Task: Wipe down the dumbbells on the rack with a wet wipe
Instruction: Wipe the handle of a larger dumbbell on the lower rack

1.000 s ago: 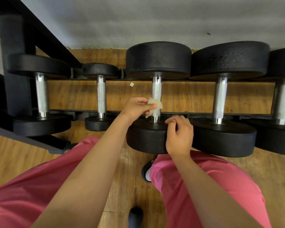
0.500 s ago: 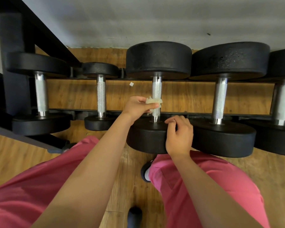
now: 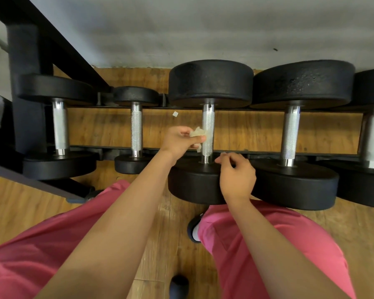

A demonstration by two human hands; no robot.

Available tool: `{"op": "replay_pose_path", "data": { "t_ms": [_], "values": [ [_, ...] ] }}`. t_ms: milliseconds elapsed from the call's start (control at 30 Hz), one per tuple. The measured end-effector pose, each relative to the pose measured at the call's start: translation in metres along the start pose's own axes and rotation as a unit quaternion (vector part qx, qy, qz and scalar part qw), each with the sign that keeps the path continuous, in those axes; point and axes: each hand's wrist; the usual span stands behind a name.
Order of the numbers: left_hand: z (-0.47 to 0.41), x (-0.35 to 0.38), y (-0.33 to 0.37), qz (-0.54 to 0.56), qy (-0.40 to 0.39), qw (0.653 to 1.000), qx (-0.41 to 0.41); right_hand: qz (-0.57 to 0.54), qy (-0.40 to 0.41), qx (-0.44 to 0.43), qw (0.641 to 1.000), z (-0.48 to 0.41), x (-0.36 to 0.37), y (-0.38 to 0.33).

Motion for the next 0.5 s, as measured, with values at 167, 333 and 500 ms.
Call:
{"op": "replay_pose_path", "data": {
  "t_ms": [167, 333, 500],
  "values": [
    [0.000, 0.010, 0.007, -0.022, -0.003, 1.000, 0.001, 0.004, 0.017, 0.013, 1.000, 0.003, 0.002, -0.003],
    [0.001, 0.002, 0.005, -0.016, 0.015, 1.000, 0.012, 0.003, 0.021, 0.009, 1.000, 0.002, 0.001, -0.002],
    [0.008, -0.007, 0.007, 0.068, -0.057, 0.996, 0.003, 0.003, 0.020, 0.023, 1.000, 0.002, 0.001, -0.002]
  ]
}}
Point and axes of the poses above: each hand's wrist, its own z-axis away from the middle knuckle, its own x-axis out of the palm, y = z × x, and after that the axes turned 2 degrees about -x, right-handed
